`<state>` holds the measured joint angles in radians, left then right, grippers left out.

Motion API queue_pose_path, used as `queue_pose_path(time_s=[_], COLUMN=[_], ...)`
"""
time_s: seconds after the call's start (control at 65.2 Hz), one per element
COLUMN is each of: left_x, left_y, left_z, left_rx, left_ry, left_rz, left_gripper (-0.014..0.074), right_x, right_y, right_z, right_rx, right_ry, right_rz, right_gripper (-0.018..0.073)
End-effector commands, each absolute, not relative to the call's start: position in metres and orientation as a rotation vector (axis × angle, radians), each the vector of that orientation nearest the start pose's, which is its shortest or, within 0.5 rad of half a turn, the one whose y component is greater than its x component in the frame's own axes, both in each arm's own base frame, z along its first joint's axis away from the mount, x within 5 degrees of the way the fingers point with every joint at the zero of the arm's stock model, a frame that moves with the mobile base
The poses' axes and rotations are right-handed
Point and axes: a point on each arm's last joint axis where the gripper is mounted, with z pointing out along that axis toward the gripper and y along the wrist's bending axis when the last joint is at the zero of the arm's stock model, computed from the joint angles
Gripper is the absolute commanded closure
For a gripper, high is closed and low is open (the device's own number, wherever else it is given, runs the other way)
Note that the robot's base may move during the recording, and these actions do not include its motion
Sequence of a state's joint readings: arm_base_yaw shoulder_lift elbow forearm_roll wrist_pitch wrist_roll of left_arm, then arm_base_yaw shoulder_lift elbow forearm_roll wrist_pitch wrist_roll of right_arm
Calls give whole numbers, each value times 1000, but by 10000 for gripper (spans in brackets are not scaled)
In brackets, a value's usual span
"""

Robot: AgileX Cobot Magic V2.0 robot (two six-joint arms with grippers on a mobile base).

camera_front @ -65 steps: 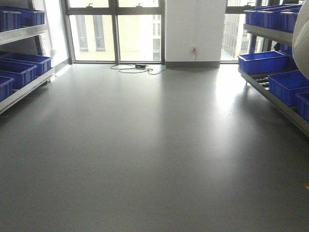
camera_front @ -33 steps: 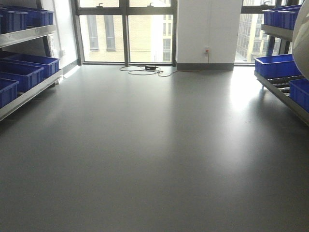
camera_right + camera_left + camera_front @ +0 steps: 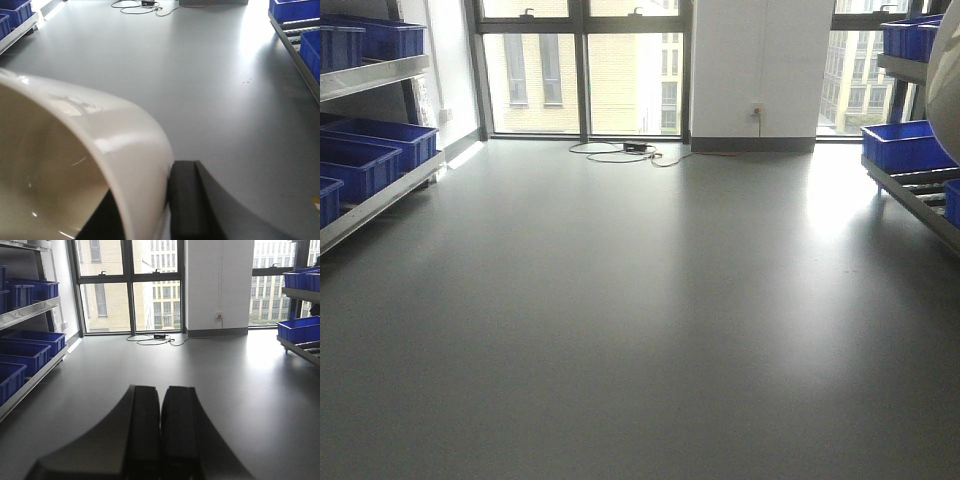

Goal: Move white bin to right shelf second layer
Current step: 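Drive forward toward the windows carrying the bin in the right gripper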

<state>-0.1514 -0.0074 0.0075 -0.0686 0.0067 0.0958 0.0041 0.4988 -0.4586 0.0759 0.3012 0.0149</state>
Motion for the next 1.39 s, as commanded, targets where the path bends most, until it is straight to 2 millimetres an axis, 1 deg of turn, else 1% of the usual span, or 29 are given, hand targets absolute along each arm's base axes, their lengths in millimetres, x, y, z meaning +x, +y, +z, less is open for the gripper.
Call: queue_pose_path(time_s=[0.0,1.38], left_x=[55,55], left_y=[-8,-8], left_z=[208,208], left_rx=[115,115], left_ry=[1420,1420], left_rz=[-110,-110], left_gripper=[512,512], right_x=[109,109], right_y=[1,1], right_z=[323,323], right_rx=[61,61], right_ry=[1684,1684], right_rz=[74,74], right_gripper=[536,536])
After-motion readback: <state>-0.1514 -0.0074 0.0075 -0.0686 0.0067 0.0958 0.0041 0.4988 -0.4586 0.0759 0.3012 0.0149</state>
